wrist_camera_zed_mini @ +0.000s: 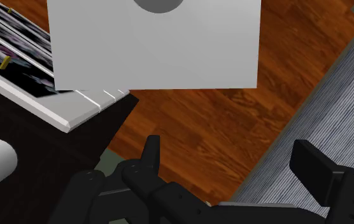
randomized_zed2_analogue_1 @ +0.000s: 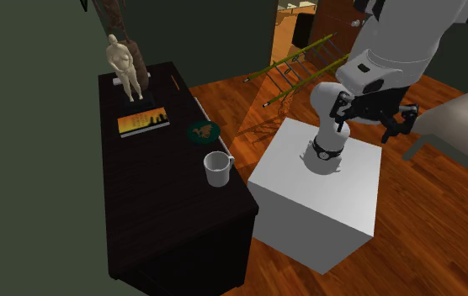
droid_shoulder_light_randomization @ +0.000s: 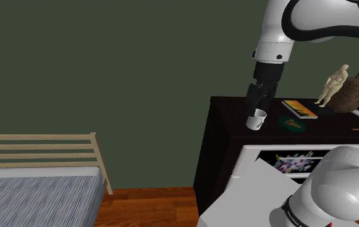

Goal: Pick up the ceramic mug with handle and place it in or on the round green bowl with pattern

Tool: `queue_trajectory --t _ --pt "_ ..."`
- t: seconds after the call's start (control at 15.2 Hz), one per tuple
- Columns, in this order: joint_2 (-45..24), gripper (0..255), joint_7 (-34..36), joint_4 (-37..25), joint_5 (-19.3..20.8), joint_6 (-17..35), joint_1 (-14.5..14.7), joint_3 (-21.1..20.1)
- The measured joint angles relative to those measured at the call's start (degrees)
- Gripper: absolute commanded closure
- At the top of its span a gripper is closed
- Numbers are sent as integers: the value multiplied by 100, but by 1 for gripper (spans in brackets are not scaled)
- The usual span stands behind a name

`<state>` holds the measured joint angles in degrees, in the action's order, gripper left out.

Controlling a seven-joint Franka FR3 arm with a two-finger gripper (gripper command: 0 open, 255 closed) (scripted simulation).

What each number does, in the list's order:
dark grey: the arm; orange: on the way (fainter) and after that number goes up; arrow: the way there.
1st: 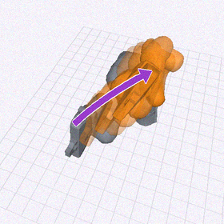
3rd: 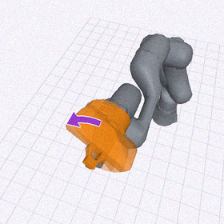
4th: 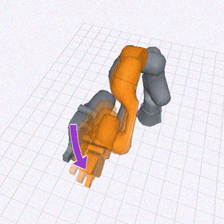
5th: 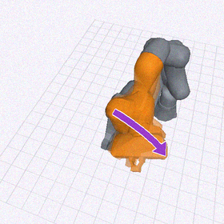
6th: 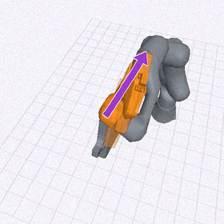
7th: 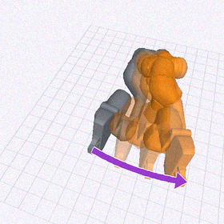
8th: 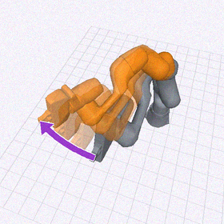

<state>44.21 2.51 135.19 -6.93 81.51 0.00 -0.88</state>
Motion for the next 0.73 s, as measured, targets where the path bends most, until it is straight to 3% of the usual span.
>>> queue_trajectory --t 0.26,0.73 --pt "-88 0 -297 96 218 161 -82 224" --pt "-548 0 -1273 351 898 851 -358 977"
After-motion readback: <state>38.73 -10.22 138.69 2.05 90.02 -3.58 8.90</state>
